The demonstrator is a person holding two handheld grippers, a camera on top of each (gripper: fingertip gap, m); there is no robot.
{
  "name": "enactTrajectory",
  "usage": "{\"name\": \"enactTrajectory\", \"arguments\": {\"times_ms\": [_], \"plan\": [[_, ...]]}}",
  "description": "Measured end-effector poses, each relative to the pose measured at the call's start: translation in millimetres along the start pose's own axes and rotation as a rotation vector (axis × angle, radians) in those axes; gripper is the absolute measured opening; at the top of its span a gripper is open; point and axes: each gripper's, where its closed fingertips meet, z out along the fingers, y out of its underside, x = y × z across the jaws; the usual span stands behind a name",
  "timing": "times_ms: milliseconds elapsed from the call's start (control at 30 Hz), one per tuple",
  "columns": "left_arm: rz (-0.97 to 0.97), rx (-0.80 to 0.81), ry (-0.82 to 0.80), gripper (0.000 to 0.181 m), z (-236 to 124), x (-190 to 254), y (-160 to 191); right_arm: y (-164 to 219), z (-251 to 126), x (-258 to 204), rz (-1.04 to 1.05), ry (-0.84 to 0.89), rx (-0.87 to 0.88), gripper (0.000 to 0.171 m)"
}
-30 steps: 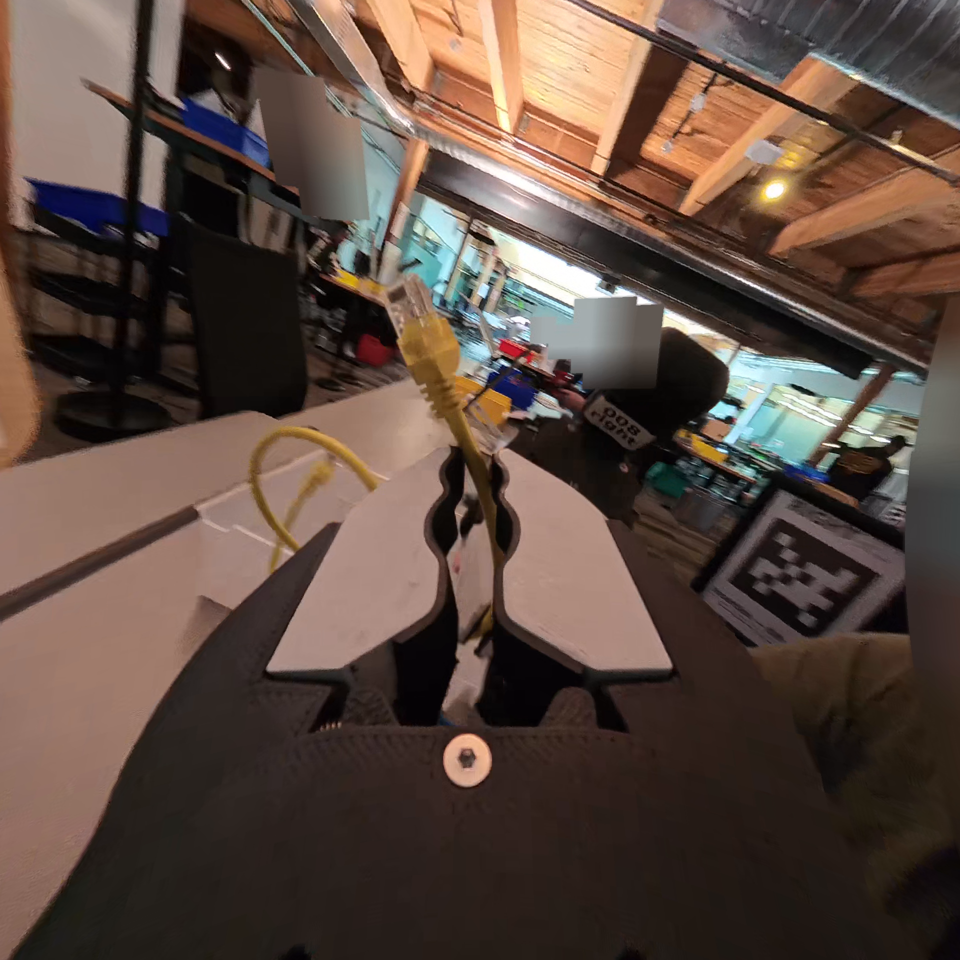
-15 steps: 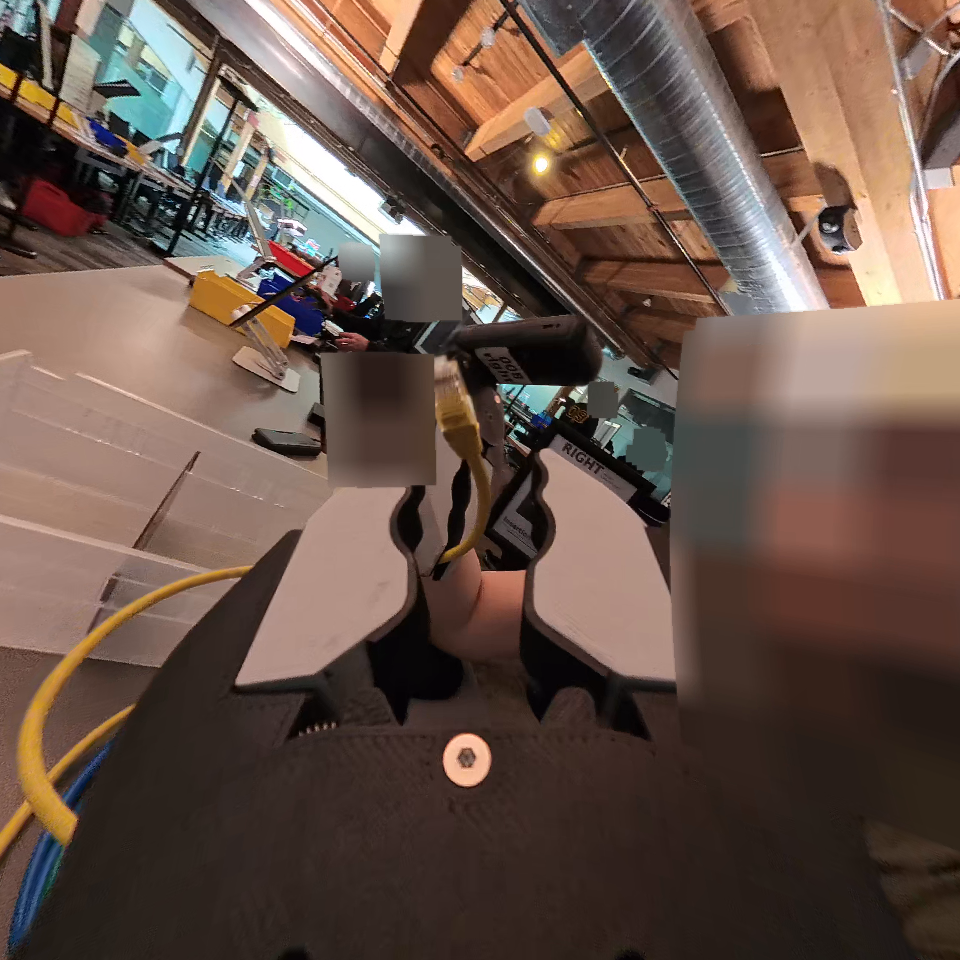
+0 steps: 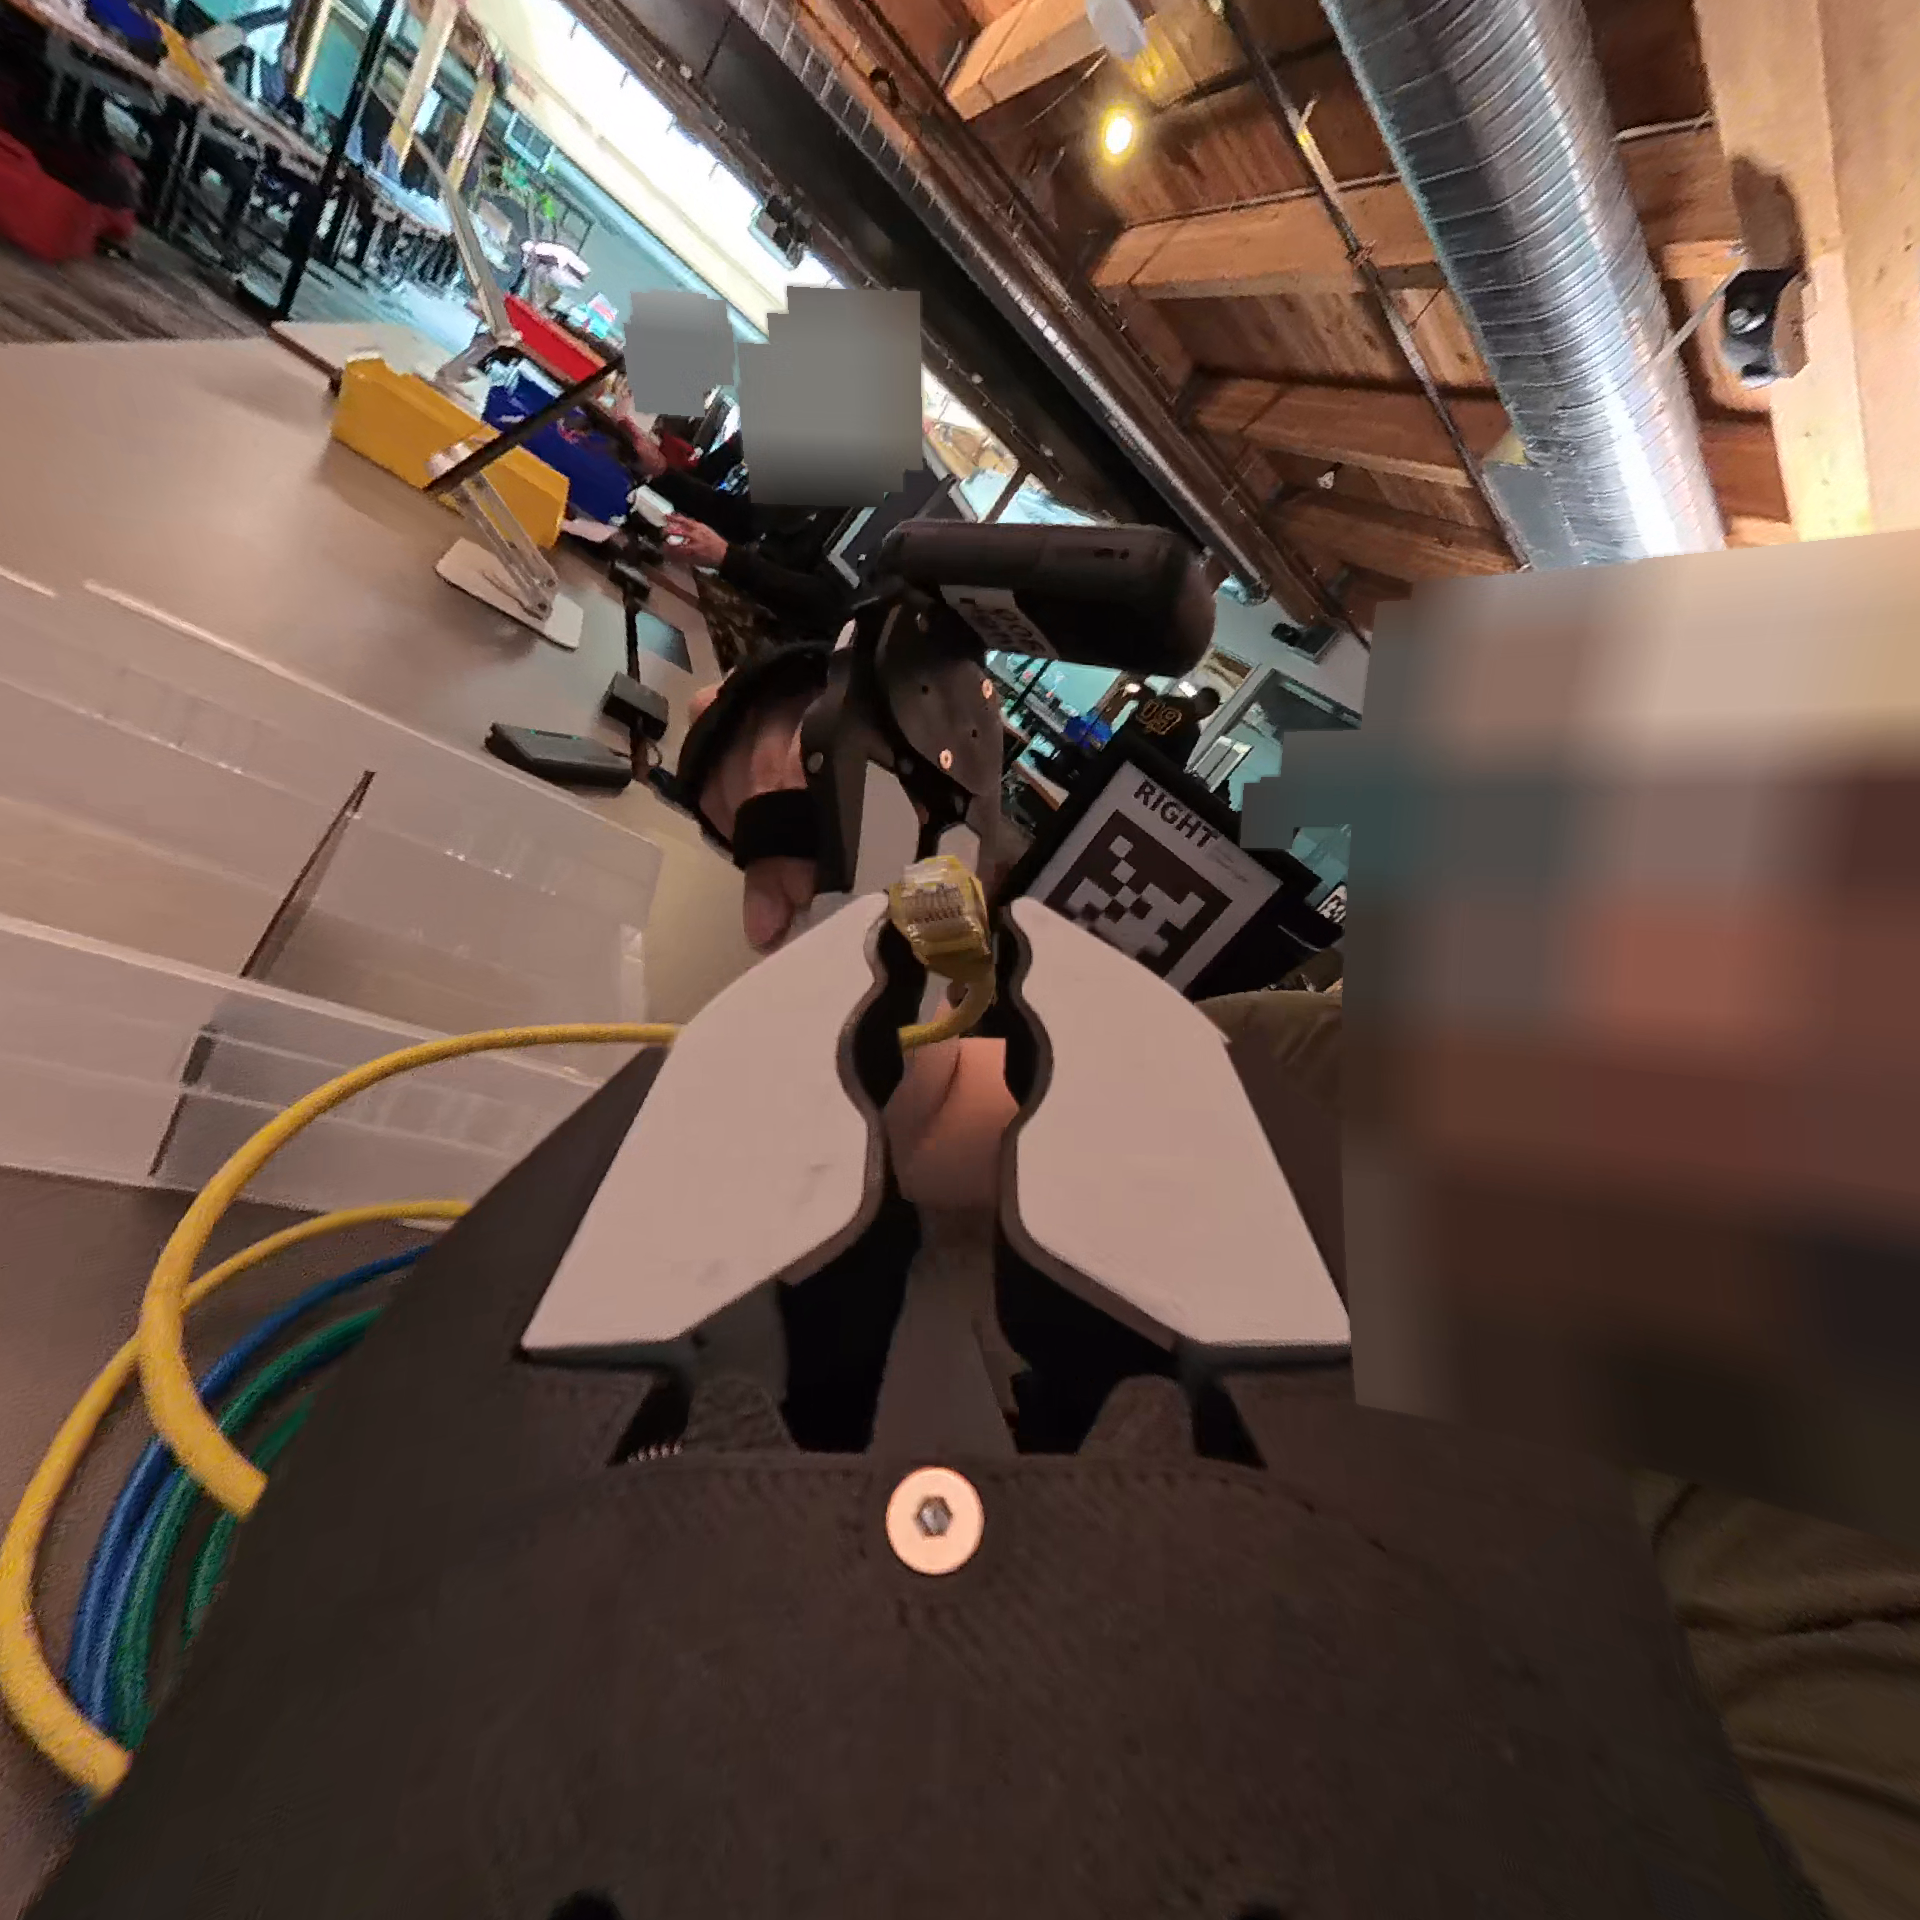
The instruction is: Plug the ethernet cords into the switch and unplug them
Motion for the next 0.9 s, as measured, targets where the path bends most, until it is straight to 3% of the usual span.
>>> {"name": "enactTrajectory", "arguments": {"times_ms": [33, 200, 300, 367, 467, 533, 600, 700, 800, 900], "plan": [[0.011, -0.019, -0.020, 0.014, -0.4, -1.8, 2.7, 1.5, -0.5, -0.8, 0.003, -0.004, -0.003, 0.006], [0.042, -0.080, -0.051, 0.012, -1.2, -0.5, 9.2, 8.6, -4.1, 0.5, 0.014, 0.003, -0.003, 0.006], [0.034, -0.005, -0.143, 0.012, -5.6, -12.2, -4.9, 11.3, -11.3, 19.1, 0.038, 0.105, 0.030, 0.007], [0.030, 0.063, -0.225, 0.012, -12.7, -25.0, -14.9, 8.4, -21.2, 40.5, 0.054, 0.246, 0.060, 0.024], [0.012, 0.158, -0.303, 0.012, -26.1, -40.7, -26.4, -19.5, -43.7, 62.3, 0.082, 0.429, 0.179, 0.032], [-0.017, 0.212, -0.318, 0.012, -34.9, -46.1, -31.8, -56.1, -48.0, 55.1, 0.059, 0.417, 0.321, 0.031], [-0.013, 0.265, -0.339, 0.012, -43.3, -48.8, -38.2, -89.3, -36.1, 36.6, 0.029, 0.307, 0.431, 0.031], [0.023, 0.346, -0.347, 0.012, -52.5, -42.6, -49.8, -108.3, -1.5, 41.2, 0.127, 0.218, 0.432, 0.025], [0.069, 0.401, -0.337, 0.012, -57.9, -30.8, -58.8, -99.0, 34.7, 76.8, 0.404, 0.195, 0.405, 0.009], [0.120, 0.439, -0.338, 0.012, -63.6, -21.3, -65.4, -83.0, 51.3, 125.8, 0.630, 0.316, 0.485, 0.013]]}}
